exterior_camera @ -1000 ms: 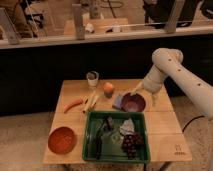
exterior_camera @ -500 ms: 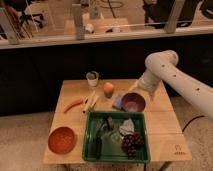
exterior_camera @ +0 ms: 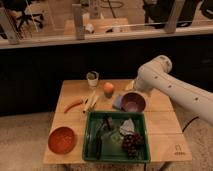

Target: Place sponge in purple bowl

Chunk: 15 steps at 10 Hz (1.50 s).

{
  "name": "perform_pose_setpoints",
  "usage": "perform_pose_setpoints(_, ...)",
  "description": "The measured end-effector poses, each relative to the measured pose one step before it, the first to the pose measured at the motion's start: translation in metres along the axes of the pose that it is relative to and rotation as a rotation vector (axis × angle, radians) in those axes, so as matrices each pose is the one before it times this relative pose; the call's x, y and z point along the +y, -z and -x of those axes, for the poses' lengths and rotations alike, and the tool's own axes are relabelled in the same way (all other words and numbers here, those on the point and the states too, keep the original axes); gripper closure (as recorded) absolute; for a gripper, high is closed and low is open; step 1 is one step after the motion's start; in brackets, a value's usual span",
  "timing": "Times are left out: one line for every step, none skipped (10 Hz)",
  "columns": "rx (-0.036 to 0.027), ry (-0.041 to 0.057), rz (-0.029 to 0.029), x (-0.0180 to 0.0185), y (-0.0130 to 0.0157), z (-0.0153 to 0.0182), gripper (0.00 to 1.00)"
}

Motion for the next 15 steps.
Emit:
perform_pose_setpoints(-0.00017,-0.00001,-0.00008,-0.00005,0.00002,0.00003,0.20)
perform_pose_setpoints(0.00387,0.00993,-0.00270,-0.00010,0.00028,-0.00108,0.20)
perform_pose_setpoints(0.01441,0.03152,-0.00438,-0.00073,0.00053,-0.00371,0.20)
perform_pose_setpoints(0.02438,0.04558,0.00278,-0.00034,-0.00393,-0.01022,0.20)
perform_pose_setpoints(0.01829,0.03896,-0.00356,-0.00537,-0.00942,-0.00876,0.20)
perform_pose_setpoints(0.01937,0.04730,-0.00228,-0.00674,-0.00956,-0.00782,0.20)
perform_pose_setpoints(0.01156,0.03852,0.00289,-0.00324,-0.00452,-0.00349,0.20)
perform_pose_setpoints(0.00496,0.03837,0.00254,-0.00390,-0.00496,-0.00238,0.20)
perform_pose_setpoints(-0.00083,0.04705,-0.00728,-0.01275,-0.01051,-0.00759,0.20)
perform_pose_setpoints(-0.00343,0.01814,-0.00758,-0.00554,-0.00682,-0.00416,0.20)
perform_pose_setpoints(-0.00386,0.01564,-0.00506,-0.00290,-0.00809,-0.00435,0.20)
perform_pose_setpoints(-0.00437,0.00704,-0.00234,-0.00149,-0.00739,-0.00295,0.20)
perform_pose_setpoints(-0.00496,0.00681,-0.00124,-0.00381,-0.00763,-0.00411,0.20)
perform_pose_setpoints(-0.01514,-0.00197,0.01213,-0.00188,-0.00767,-0.00560,0.20)
perform_pose_setpoints(-0.00573,-0.00109,0.00290,-0.00339,-0.00261,-0.00285,0.20)
